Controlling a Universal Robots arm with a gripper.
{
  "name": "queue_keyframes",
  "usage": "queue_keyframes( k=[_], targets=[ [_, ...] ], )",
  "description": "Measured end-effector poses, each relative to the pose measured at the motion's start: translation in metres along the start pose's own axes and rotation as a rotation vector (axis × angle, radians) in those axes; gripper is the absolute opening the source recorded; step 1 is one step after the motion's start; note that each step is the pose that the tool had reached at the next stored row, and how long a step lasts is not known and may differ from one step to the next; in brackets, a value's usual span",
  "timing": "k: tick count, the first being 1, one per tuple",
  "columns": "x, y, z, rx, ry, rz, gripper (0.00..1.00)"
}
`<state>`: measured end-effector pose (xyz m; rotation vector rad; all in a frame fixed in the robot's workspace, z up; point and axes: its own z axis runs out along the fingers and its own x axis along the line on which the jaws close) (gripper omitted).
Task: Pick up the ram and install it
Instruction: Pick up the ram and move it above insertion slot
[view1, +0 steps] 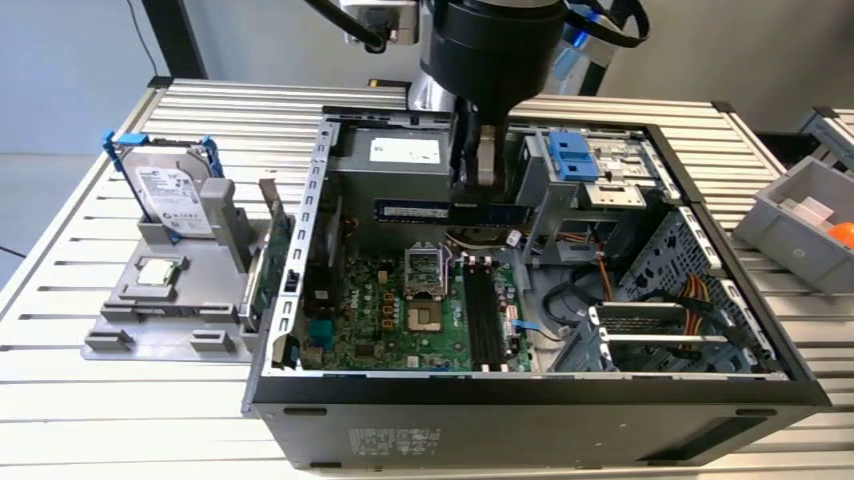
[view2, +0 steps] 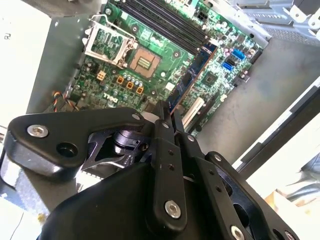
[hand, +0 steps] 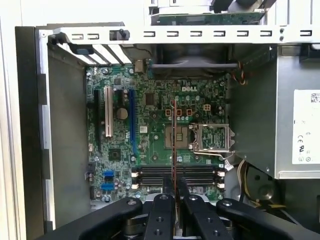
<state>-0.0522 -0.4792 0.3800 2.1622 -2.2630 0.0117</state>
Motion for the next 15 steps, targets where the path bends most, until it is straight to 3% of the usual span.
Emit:
queue_keyframes(
  k=[15],
  targets=[
    [-0.0105, -0.0241, -0.0002, -0.0004, -0.0001, 0.025, 0.0]
  ],
)
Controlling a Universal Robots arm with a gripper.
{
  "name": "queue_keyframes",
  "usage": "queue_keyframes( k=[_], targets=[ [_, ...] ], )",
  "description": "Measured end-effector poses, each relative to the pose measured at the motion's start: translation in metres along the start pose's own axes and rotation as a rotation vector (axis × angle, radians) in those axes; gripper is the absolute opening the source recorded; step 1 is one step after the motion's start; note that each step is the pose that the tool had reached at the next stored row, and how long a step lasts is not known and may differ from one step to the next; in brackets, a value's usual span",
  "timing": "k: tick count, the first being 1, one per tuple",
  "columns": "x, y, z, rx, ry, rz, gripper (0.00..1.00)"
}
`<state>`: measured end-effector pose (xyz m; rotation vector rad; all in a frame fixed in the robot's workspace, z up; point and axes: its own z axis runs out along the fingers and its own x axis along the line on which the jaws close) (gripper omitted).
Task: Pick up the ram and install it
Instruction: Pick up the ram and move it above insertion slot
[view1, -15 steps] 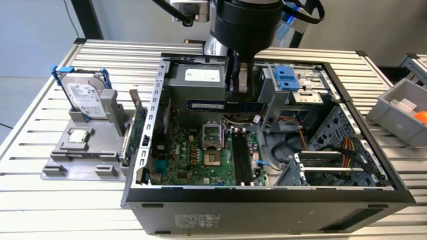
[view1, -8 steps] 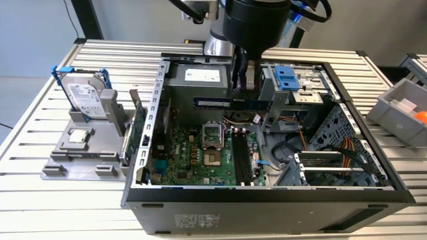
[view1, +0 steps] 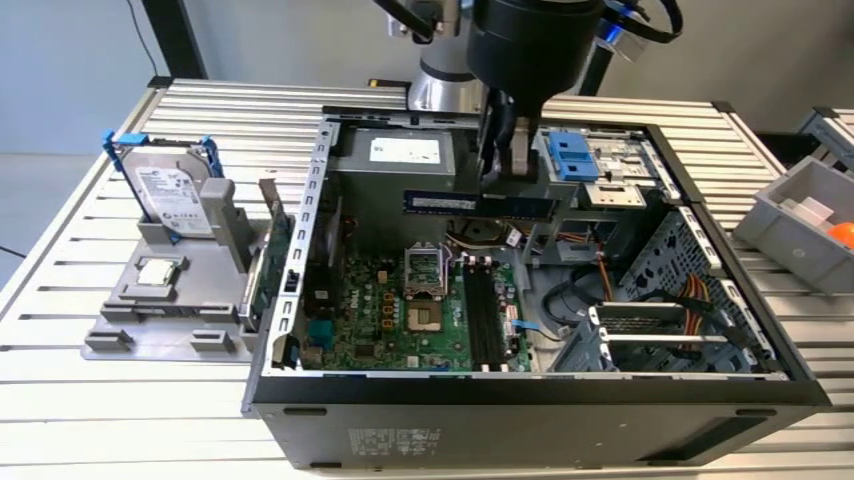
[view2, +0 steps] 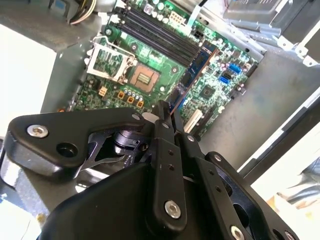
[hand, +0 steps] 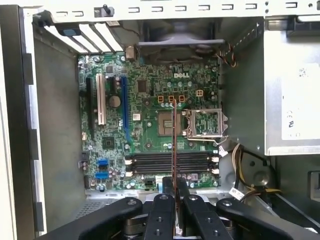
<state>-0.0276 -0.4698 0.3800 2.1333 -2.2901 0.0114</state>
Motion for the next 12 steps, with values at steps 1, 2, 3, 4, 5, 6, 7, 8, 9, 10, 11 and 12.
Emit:
queue_keyframes(
  k=[1, 2, 3, 4, 5, 6, 7, 8, 9, 10, 11, 12],
  targets=[
    [-0.0003, -0.0019, 0.0, 0.0, 0.0001, 0.003, 0.0],
    [-0.0006, -0.0035, 0.0, -0.0001, 0.0, 0.007, 0.0],
    [-0.0009, -0.005, 0.0, -0.0001, 0.0, 0.01, 0.0],
    [-0.0011, -0.0066, 0.0, -0.0002, 0.0, 0.014, 0.0],
    [-0.0014, -0.0082, 0.0, -0.0002, 0.0, 0.017, 0.0],
    [-0.0016, -0.0097, -0.0001, -0.0003, 0.0, 0.02, 0.0],
    [-0.0019, -0.0113, -0.0001, -0.0003, -0.0001, 0.024, 0.0],
    [-0.0021, -0.0128, 0.0, -0.0004, -0.0001, 0.027, 0.0],
    [-0.0024, -0.0145, 0.0, -0.0004, -0.0001, 0.031, 0.0],
    [-0.0026, -0.0159, -0.0001, -0.0004, -0.0001, 0.034, 0.0],
    [-0.0028, -0.0175, -0.0001, -0.0005, -0.0001, 0.037, 0.0],
    [-0.003, -0.0192, -0.0001, -0.0005, -0.0001, 0.04, 0.0]
  ],
)
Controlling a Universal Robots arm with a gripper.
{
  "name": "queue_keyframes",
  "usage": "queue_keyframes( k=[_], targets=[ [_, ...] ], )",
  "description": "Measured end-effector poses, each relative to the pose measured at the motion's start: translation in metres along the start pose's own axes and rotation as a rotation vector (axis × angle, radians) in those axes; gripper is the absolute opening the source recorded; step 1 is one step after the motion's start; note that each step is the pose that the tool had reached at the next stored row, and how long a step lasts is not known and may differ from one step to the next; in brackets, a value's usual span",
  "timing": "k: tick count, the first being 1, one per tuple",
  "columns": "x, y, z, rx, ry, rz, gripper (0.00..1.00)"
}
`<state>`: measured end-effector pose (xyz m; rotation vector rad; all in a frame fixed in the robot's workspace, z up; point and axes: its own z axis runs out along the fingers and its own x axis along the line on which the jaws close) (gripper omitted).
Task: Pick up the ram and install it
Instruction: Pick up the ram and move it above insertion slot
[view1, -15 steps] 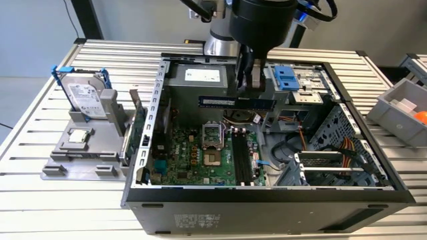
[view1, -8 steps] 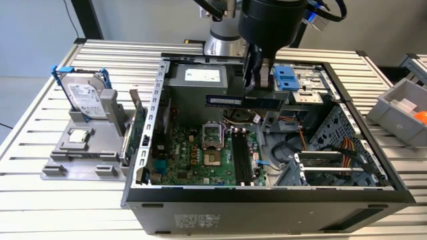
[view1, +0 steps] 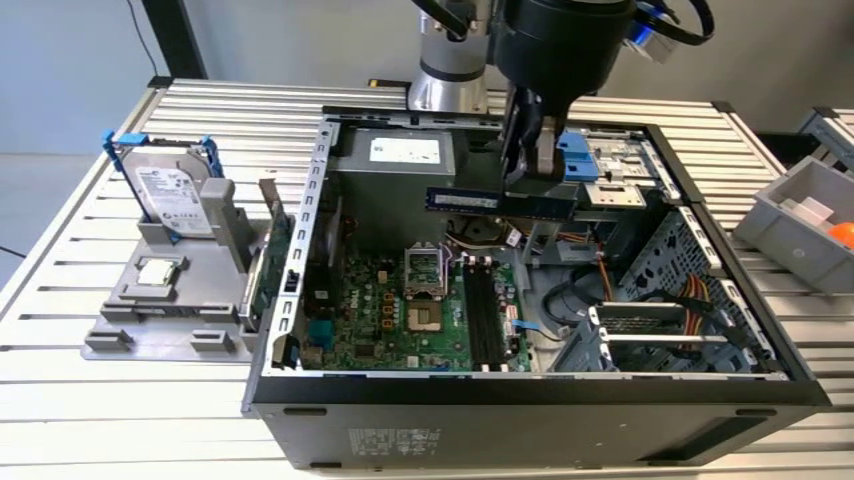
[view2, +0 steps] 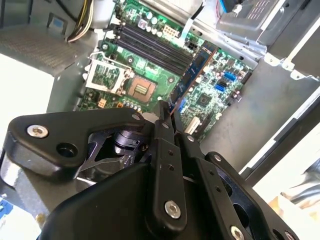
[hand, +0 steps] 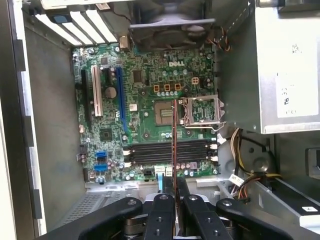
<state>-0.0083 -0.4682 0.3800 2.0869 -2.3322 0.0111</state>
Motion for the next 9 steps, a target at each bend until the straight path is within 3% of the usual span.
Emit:
queue_keyframes(
  k=[9],
  targets=[
    [-0.0018, -0.015, -0.0001, -0.0003, -0.0001, 0.019, 0.0]
  ],
)
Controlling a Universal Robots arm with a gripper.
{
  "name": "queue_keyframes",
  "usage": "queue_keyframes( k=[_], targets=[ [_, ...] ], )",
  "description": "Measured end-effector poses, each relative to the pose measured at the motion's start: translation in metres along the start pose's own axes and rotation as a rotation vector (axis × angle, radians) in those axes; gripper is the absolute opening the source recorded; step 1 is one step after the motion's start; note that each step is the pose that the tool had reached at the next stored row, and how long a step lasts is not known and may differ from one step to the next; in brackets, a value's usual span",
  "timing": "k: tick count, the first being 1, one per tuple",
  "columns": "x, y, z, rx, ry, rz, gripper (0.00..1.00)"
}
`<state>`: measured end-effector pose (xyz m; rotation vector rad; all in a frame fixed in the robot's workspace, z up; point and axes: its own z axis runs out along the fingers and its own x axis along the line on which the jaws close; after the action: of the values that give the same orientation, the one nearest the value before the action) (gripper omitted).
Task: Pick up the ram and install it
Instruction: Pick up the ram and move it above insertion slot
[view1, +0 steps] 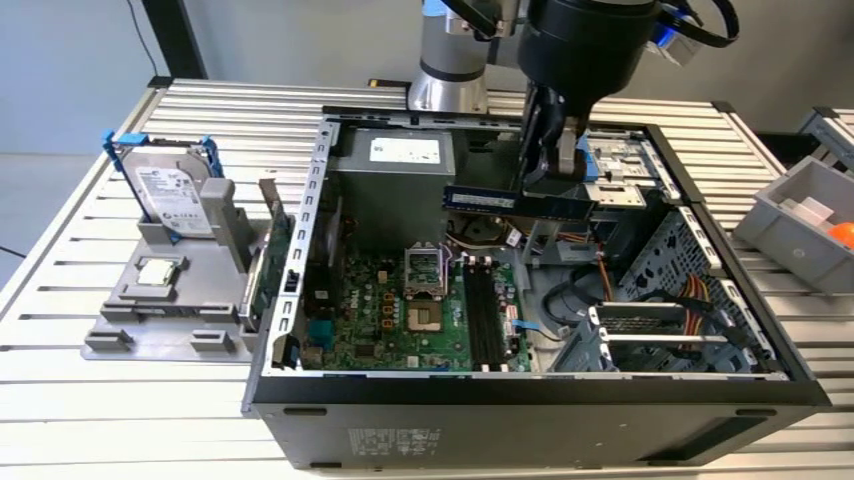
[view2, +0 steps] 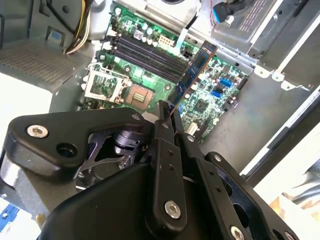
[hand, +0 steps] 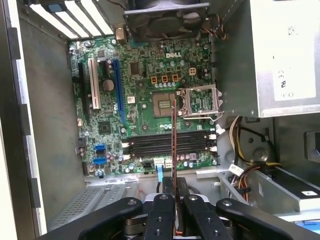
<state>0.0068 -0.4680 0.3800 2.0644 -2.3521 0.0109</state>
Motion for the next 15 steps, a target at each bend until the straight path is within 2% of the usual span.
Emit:
queue_keyframes(
  k=[6, 15],
  targets=[
    [-0.0006, -0.0048, 0.0, 0.0, 0.0, 0.0, 0.0],
    [-0.0006, -0.005, 0.0, 0.0, -0.0001, -0.002, 0.0]
  ],
)
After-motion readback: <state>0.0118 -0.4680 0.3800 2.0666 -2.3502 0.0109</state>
